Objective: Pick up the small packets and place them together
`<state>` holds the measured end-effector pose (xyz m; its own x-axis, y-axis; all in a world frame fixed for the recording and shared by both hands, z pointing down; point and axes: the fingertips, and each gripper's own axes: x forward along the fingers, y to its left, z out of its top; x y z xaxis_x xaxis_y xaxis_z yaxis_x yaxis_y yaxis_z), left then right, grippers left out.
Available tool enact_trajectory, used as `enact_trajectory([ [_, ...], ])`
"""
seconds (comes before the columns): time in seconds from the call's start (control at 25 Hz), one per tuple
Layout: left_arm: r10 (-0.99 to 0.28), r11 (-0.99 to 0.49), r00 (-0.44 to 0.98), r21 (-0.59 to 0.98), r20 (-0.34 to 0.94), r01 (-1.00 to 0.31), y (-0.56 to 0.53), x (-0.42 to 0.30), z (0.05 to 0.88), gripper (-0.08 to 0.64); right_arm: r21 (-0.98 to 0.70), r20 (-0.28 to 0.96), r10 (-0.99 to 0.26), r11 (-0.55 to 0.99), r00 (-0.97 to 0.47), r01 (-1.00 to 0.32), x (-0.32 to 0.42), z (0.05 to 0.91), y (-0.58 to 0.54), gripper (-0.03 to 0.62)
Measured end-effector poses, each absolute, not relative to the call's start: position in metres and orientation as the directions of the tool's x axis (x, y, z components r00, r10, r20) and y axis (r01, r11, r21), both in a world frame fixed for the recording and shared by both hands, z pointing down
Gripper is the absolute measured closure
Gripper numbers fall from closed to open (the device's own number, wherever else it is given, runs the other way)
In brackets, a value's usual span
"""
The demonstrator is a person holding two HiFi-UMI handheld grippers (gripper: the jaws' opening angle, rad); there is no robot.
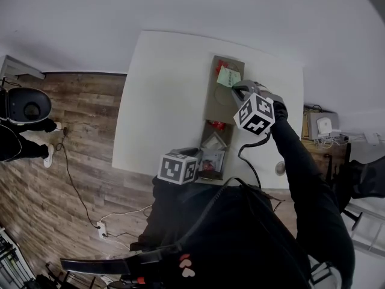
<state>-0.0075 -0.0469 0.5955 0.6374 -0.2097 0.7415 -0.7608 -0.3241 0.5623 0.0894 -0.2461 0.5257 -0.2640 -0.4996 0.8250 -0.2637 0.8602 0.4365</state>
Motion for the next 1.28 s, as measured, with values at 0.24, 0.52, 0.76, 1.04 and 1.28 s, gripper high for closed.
enact_trajectory([
  [0.24, -0.200, -0.331, 0.640, 0.563, 0.742, -0.757, -0.046, -0.006, 0.598, 0.499, 0.367, 0.860, -0.432, 0.894, -0.272, -0.259, 0.086, 0.541, -0.236, 0.589],
  [0.52, -0.196, -0.331, 0.646, 0.570, 0.738, -0.752, -0.045, -0.006, 0.599, 0.499, 0.296, 0.890, -0.362, 0.922, -0.279, -0.250, 0.083, 0.553, -0.228, 0.579],
  [0.76, -0.196, -0.331, 0.647, 0.572, 0.736, -0.751, -0.044, -0.004, 0.598, 0.499, 0.232, 0.907, -0.303, 0.939, -0.294, -0.253, 0.084, 0.559, -0.219, 0.543],
  [1.04, -0.203, -0.333, 0.648, 0.571, 0.734, -0.750, -0.046, -0.006, 0.597, 0.499, 0.215, 0.887, -0.307, 0.936, -0.347, -0.277, 0.082, 0.549, -0.219, 0.456],
  [1.28, -0.200, -0.329, 0.649, 0.573, 0.734, -0.750, -0.045, -0.005, 0.597, 0.499, 0.189, 0.804, -0.343, 0.922, -0.486, -0.338, 0.073, 0.505, -0.213, 0.457],
])
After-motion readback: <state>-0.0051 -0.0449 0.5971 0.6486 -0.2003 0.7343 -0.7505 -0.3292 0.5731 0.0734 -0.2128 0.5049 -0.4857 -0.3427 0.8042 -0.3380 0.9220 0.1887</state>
